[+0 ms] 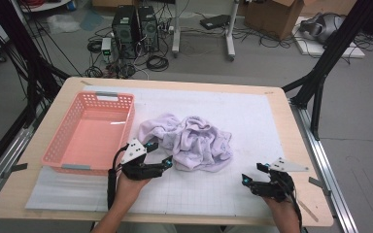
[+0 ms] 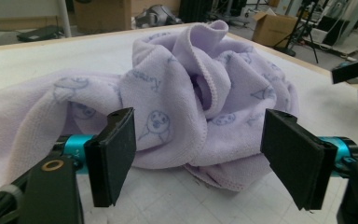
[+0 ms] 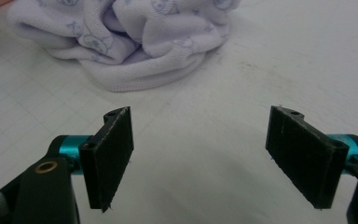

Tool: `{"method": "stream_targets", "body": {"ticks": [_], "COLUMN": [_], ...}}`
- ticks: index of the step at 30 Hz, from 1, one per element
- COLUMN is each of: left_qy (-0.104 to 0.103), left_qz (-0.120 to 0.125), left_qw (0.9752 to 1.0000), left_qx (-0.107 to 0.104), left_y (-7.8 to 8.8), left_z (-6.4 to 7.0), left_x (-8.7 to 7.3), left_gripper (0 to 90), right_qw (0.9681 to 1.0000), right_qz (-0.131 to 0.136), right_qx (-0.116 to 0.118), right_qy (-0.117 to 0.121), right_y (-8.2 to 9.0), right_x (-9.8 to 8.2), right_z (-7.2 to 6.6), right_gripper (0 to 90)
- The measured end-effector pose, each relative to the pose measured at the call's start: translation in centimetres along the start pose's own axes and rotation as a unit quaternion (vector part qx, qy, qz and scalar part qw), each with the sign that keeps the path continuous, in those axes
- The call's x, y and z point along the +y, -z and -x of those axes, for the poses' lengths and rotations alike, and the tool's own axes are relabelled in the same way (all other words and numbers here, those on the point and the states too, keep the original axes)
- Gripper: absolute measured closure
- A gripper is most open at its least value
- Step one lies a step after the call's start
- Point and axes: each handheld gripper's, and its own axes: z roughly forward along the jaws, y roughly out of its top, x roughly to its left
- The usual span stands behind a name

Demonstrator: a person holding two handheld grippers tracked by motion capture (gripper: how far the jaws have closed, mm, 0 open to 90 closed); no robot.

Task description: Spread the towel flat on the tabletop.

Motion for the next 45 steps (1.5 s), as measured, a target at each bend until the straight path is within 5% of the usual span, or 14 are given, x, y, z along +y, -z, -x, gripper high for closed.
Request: {"method": "stream_targets", "body": {"ticks": [6, 13, 17, 24, 25, 36, 42, 45], "left_qy": [0.0, 0.001, -0.001, -0.001, 0.002, 0.003, 0.005, 0.004], "left_qz": [0.0, -0.004, -0.008, -0.007, -0.007, -0.01, -0.018, -0.024], "left_qw": [1.0, 1.0, 1.0, 1.0, 1.0, 0.9999, 0.9998, 0.9997], "left_qx": [-0.004, -0.002, -0.002, -0.002, -0.002, 0.001, 0.0, 0.0], "left_y": [-0.2, -0.3, -0.4, -0.3, -0.4, -0.5, -1.0, -1.3], "left_z": [0.0, -0.3, -0.3, -0.3, -0.4, -0.4, -0.2, -0.1], "left_x": [0.0, -0.2, -0.4, -0.3, -0.3, -0.4, -0.5, -0.5], "left_gripper": [34.7, 36.6, 37.2, 38.6, 38.5, 36.9, 35.4, 34.9], "right_qw": [0.9991, 0.999, 0.9979, 0.9971, 0.997, 0.9952, 0.9988, 0.9981], "right_qz": [-0.031, -0.015, -0.041, -0.047, -0.046, -0.069, -0.007, 0.021], "right_qx": [0.011, 0.002, -0.004, 0.021, 0.028, -0.002, -0.01, -0.036], "right_qy": [0.027, 0.041, 0.049, 0.055, 0.056, 0.069, 0.048, 0.046], "right_y": [-4.4, -7.9, -9.4, -5.9, -4.0, 4.6, 5.8, 4.8], "right_x": [2.3, 4.4, 4.5, 3.6, 2.9, -1.9, -0.3, 1.9], "right_z": [-1.5, -3.0, -3.2, -3.0, -2.8, -1.2, -0.9, -0.6], "right_gripper": [20.5, 48.2, 74.2, 78.5, 78.4, 76.3, 54.4, 55.1]}}
